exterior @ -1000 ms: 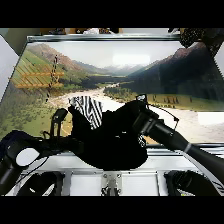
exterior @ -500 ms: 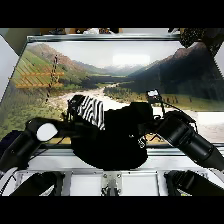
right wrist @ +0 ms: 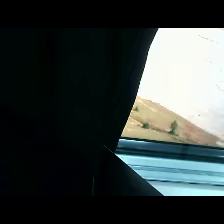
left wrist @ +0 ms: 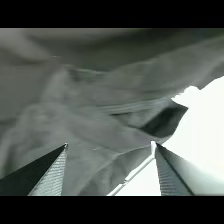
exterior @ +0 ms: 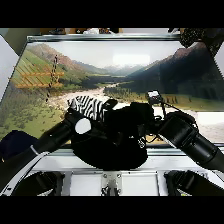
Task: Fold the clothes and pants, and hang the long-sleeved shirts on hangers.
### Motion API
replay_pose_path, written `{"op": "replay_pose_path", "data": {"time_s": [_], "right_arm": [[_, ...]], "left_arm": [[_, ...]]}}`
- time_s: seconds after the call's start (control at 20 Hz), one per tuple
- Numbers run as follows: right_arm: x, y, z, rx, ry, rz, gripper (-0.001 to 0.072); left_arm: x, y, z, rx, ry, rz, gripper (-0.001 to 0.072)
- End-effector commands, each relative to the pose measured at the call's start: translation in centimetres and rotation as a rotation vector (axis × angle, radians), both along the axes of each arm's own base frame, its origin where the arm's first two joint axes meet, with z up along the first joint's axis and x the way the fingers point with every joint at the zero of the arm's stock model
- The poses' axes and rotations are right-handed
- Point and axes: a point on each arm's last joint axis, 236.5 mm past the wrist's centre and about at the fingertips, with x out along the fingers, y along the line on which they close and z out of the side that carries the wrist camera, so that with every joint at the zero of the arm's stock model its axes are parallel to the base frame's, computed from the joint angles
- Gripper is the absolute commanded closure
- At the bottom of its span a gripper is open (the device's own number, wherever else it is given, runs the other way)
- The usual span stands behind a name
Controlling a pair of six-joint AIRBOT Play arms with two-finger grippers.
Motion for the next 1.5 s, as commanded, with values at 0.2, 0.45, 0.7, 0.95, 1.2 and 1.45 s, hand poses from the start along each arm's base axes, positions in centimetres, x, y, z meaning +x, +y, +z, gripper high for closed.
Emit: {"op": "replay_pose_path", "data": {"time_s": [0.2,0.45,0.7,0.95,1.2,1.45], "right_arm": [[-0.1,0.1,0.0,0.019,0.001,-0.035,0.0697],[-0.2,0.2,0.0,0.024,0.006,-0.034,0.0697],[-0.2,0.2,0.0,0.024,0.006,-0.034,0.0697],[-0.2,0.2,0.0,0.024,0.007,-0.034,0.0697],[-0.2,0.2,0.0,0.024,0.006,-0.034,0.0697],[-0.2,0.2,0.0,0.022,0.007,-0.03,0.0697]], "left_arm": [[-1.6,-1.2,-2.1,0.054,0.071,-0.021,0.0152],[-1.1,-1.4,-4.2,0.086,0.105,0.015,0.0161],[0.8,-2.7,-2.0,0.018,0.05,0.082,0.0161],[0.8,-1.7,-4.1,0.144,0.092,0.096,0.0161],[-0.2,-0.2,-5.6,0.277,0.046,0.027,0.0162],[0.9,2.3,-5.7,0.38,-0.011,0.035,0.0692]]}}
